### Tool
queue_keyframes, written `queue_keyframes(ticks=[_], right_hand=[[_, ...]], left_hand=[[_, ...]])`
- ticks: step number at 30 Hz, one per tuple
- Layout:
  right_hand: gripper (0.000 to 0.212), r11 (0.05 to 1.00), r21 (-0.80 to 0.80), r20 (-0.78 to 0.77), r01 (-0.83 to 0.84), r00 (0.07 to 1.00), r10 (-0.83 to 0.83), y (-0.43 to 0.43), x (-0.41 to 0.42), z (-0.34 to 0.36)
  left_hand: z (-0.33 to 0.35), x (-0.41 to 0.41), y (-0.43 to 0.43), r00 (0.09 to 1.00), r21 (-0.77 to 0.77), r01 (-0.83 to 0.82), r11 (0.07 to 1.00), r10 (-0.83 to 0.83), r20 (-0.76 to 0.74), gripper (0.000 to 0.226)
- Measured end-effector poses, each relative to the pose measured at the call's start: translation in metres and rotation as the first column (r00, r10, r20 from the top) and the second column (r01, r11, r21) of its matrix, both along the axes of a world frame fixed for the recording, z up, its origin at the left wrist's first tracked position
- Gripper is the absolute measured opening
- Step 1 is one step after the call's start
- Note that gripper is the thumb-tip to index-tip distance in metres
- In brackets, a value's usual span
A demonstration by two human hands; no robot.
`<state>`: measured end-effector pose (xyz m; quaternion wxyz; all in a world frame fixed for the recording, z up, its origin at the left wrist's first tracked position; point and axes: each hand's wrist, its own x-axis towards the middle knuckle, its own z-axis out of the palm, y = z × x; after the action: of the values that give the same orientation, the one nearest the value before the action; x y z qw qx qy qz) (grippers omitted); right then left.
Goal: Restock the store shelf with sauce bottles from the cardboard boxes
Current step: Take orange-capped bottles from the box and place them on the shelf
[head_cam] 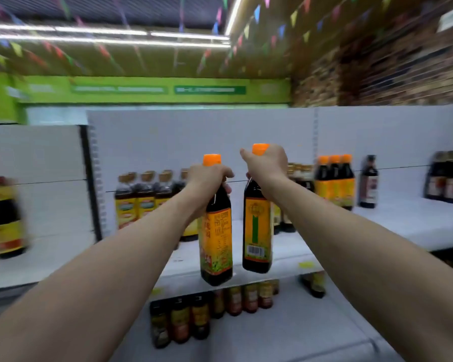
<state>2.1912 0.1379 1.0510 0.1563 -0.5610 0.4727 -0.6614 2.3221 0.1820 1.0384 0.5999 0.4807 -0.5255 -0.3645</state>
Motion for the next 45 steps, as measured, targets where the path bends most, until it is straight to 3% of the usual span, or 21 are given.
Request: queue_keyframes(ticks=[5,9,17,20,23,32,39,45], right_hand=[[0.045,0.976,-0.003,-0.087,0.217,0.972,-0.217,0.008,-0.132,-0.010],[0.025,0.956,0.009,-0.091,0.294,0.952,-0.292,0.022,-0.228,-0.014],[0.031,0.892,0.048,-0.065,0.449,0.893,-0.446,0.028,-0.392,-0.009],[0.027,0.873,0.048,-0.082,0.485,0.873,-0.481,0.018,-0.432,-0.007],[0.030,0.870,0.047,-0.059,0.491,0.870,-0.489,-0.004,-0.462,-0.002],[0.030,0.886,0.028,-0.014,0.463,0.887,-0.463,-0.123,-0.500,0.003],[0.029,0.941,0.055,-0.044,0.335,0.942,-0.333,-0.222,-0.489,-0.002],[0.026,0.985,0.063,-0.044,0.162,0.986,-0.159,-0.306,-0.470,-0.027]], left_hand=[[-0.004,-0.121,-0.019,0.977,-0.013,0.211,0.977,-0.210,0.017,0.028],[-0.006,-0.218,-0.027,0.942,-0.016,0.335,0.942,-0.335,0.011,0.021],[-0.010,-0.390,-0.058,0.869,-0.021,0.494,0.869,-0.494,0.018,0.024],[-0.008,-0.433,-0.079,0.845,0.007,0.535,0.845,-0.535,0.014,0.037],[-0.003,-0.464,-0.106,0.842,-0.001,0.537,0.843,-0.537,0.048,0.034],[0.001,-0.497,-0.228,0.922,-0.066,0.381,0.922,-0.374,0.104,0.026],[-0.017,-0.465,-0.316,0.992,-0.047,0.081,0.996,-0.075,0.105,0.017],[-0.038,-0.441,-0.353,0.979,-0.046,-0.168,0.985,0.172,0.108,0.018]])
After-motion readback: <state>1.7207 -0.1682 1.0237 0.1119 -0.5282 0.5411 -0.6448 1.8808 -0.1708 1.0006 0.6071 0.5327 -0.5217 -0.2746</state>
